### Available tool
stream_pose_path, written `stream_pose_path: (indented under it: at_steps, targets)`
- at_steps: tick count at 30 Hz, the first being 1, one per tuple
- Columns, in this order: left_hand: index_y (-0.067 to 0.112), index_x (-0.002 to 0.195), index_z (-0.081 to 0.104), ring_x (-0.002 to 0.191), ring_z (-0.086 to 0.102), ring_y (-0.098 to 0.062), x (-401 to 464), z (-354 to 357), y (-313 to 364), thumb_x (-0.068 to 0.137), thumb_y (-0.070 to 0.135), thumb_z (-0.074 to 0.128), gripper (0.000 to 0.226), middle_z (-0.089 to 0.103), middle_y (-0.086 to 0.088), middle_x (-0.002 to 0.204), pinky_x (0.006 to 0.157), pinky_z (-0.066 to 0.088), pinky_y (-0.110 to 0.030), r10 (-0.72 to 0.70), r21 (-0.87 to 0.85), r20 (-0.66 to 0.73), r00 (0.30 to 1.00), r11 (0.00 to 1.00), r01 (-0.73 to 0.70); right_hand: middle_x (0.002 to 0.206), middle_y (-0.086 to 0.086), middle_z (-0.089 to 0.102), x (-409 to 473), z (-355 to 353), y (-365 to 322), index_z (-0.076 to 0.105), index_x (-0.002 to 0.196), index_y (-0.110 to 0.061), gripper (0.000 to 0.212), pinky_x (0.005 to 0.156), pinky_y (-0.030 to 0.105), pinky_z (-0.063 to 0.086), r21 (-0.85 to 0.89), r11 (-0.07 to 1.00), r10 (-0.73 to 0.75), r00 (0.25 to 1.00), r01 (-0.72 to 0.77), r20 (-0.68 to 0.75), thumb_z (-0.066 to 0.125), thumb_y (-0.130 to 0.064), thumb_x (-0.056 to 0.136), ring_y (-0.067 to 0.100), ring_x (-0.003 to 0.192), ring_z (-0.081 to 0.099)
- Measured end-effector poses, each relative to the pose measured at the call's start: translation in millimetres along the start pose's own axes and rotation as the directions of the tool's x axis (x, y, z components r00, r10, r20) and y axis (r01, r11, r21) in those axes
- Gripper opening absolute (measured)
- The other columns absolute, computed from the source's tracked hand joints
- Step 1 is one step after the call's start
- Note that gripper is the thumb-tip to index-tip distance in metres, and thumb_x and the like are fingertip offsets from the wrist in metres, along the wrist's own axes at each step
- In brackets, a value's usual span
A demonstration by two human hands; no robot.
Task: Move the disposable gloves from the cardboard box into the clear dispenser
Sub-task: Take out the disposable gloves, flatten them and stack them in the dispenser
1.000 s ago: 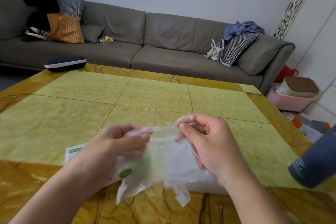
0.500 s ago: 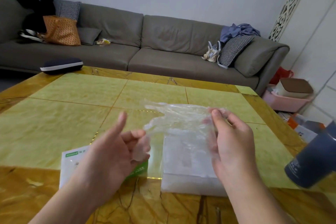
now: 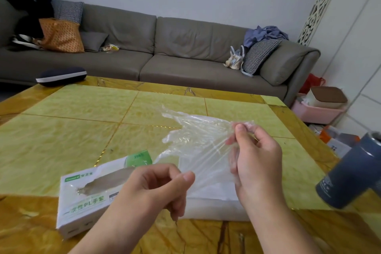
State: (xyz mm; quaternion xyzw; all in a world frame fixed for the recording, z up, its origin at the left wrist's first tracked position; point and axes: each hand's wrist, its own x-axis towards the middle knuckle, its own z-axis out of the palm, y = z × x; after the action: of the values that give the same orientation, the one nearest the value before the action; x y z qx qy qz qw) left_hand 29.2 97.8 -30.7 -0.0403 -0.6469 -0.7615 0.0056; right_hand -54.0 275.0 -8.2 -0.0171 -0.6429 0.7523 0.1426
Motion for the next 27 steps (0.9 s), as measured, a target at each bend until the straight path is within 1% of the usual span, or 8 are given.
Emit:
stream_pose_path:
  at_steps: [4, 6, 9, 13, 19, 22, 25, 27]
  targets:
    - [0.003, 0.064, 0.059, 0.065, 0.060, -0.031, -0.6, -11.8, 0.4, 0.081, 0.055, 0.078, 0.058, 0.050, -0.013, 0.059, 0.063, 0.046, -0.027, -0.123, 0.000, 0.185, 0.975, 0.992, 0.125, 0.068, 0.002, 0.066, 0.4, -0.5, 1.0, 0.071, 0.098, -0.010, 0.019, 0.037, 0.020, 0.028, 0.003, 1.000, 0.003, 1.000, -0.003, 0.025, 0.058, -0.018, 0.108, 0.013, 0.040, 0.036]
    - [-0.001, 0.090, 0.071, 0.081, 0.068, -0.035, -0.2, -6.0, 1.2, 0.077, 0.070, 0.075, 0.072, 0.068, -0.019, 0.081, 0.071, 0.052, -0.036, -0.206, -0.064, 0.246, 0.947, 0.972, 0.228, 0.069, 0.002, 0.067, -0.6, -0.3, 1.3, 0.071, 0.098, -0.010, 0.018, 0.036, 0.019, 0.028, 0.004, 1.000, 0.009, 0.999, -0.009, 0.053, 0.058, -0.017, 0.108, 0.014, 0.039, 0.035]
    - [-0.001, 0.110, 0.073, 0.091, 0.074, -0.035, 4.6, 10.1, -6.3, 0.075, 0.062, 0.077, 0.072, 0.075, -0.021, 0.103, 0.074, 0.059, -0.039, -0.287, -0.273, 0.057, 0.956, 0.917, 0.291, 0.073, 0.005, 0.071, -4.0, -1.4, 1.1, 0.071, 0.100, -0.013, 0.018, 0.036, 0.020, 0.029, -0.052, 0.999, 0.020, 0.993, -0.014, 0.119, 0.057, -0.019, 0.108, 0.016, 0.039, 0.038]
    - [-0.006, 0.101, 0.074, 0.063, 0.063, -0.022, 15.9, 17.7, -8.3, 0.088, 0.020, 0.075, 0.029, 0.064, -0.013, 0.075, 0.053, 0.057, -0.028, -0.216, -0.383, -0.294, 0.931, 0.919, 0.092, 0.074, 0.003, 0.074, -0.1, -12.9, -2.6, 0.071, 0.098, -0.015, 0.020, 0.039, 0.026, 0.036, -0.206, 0.978, 0.010, 0.983, 0.028, 0.183, 0.057, -0.025, 0.108, 0.017, 0.041, 0.046]
    - [0.007, 0.093, 0.076, 0.057, 0.061, -0.028, 25.7, 16.8, 6.8, 0.093, 0.021, 0.074, 0.014, 0.069, -0.017, 0.073, 0.053, 0.053, -0.038, -0.008, 0.071, -0.337, 0.942, 0.997, 0.034, 0.050, -0.001, 0.060, 25.6, -45.6, -3.8, 0.065, 0.081, -0.011, 0.034, 0.045, 0.031, 0.049, -0.537, 0.829, -0.095, 0.985, 0.160, 0.146, 0.058, -0.031, 0.107, 0.016, 0.038, 0.054]
    - [0.026, 0.111, 0.064, 0.072, 0.066, -0.019, 25.5, 12.0, 5.0, 0.085, 0.039, 0.080, 0.033, 0.071, -0.004, 0.089, 0.066, 0.052, -0.036, 0.091, 0.313, -0.512, 0.854, 0.946, 0.087, 0.055, 0.002, 0.064, 36.1, -56.5, 3.8, 0.067, 0.083, -0.013, 0.029, 0.042, 0.025, 0.048, -0.630, 0.765, -0.058, 0.989, 0.133, 0.137, 0.058, -0.027, 0.107, 0.014, 0.038, 0.057]
    - [0.028, 0.115, 0.054, 0.091, 0.053, -0.013, 20.5, 19.1, 14.6, 0.087, 0.034, 0.075, 0.035, 0.054, 0.008, 0.101, 0.079, 0.044, -0.028, 0.573, 0.787, -0.358, 0.738, 0.610, -0.092, 0.053, 0.002, 0.060, 38.3, -58.5, 11.6, 0.065, 0.082, -0.007, 0.031, 0.038, 0.017, 0.041, -0.690, 0.718, 0.034, 0.986, 0.089, 0.162, 0.054, -0.022, 0.107, 0.010, 0.036, 0.054]
    - [0.029, 0.110, 0.060, 0.094, 0.053, -0.006, 30.8, 34.9, 14.5, 0.095, 0.027, 0.065, 0.016, 0.054, 0.014, 0.104, 0.082, 0.043, -0.019, 0.574, 0.899, -0.020, 0.819, 0.369, -0.236, 0.052, 0.002, 0.058, 37.0, -54.6, 16.6, 0.062, 0.081, 0.000, 0.032, 0.037, 0.016, 0.039, -0.729, 0.679, 0.089, 0.976, 0.087, 0.199, 0.051, -0.018, 0.105, 0.008, 0.034, 0.051]
